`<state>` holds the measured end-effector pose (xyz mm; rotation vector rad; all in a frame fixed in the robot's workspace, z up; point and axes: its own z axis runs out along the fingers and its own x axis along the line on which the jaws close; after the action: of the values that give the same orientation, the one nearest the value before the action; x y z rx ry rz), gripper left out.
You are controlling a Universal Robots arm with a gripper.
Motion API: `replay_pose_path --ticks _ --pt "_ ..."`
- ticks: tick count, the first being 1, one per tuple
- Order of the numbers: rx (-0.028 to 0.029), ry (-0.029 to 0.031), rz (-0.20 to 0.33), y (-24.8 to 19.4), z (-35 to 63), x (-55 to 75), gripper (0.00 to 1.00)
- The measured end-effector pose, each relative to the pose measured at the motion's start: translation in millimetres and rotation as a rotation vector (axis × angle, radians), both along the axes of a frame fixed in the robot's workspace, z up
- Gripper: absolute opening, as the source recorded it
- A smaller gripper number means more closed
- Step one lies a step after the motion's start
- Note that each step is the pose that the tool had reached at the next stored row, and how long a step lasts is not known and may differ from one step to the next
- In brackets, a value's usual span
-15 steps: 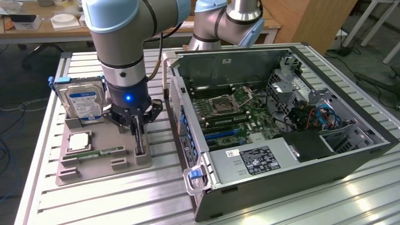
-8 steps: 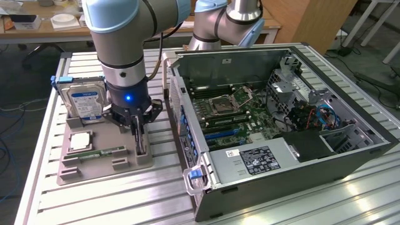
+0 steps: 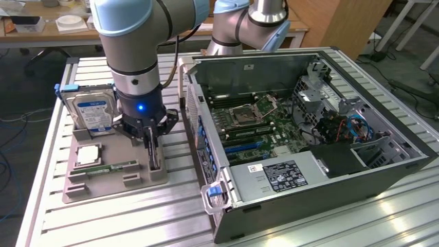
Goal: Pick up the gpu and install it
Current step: 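Pick up the gpu and move the gpu toward the slot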
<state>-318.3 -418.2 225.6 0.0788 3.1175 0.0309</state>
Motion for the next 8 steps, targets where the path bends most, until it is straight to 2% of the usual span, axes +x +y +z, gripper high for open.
replay_pose_path --ticks 5,8 --pt "0.0001 0.0 0.002 0.0 0.0 0.0 0.27" --pt "0.0004 0.0 0.022 -0.1 0.0 0.0 0.27"
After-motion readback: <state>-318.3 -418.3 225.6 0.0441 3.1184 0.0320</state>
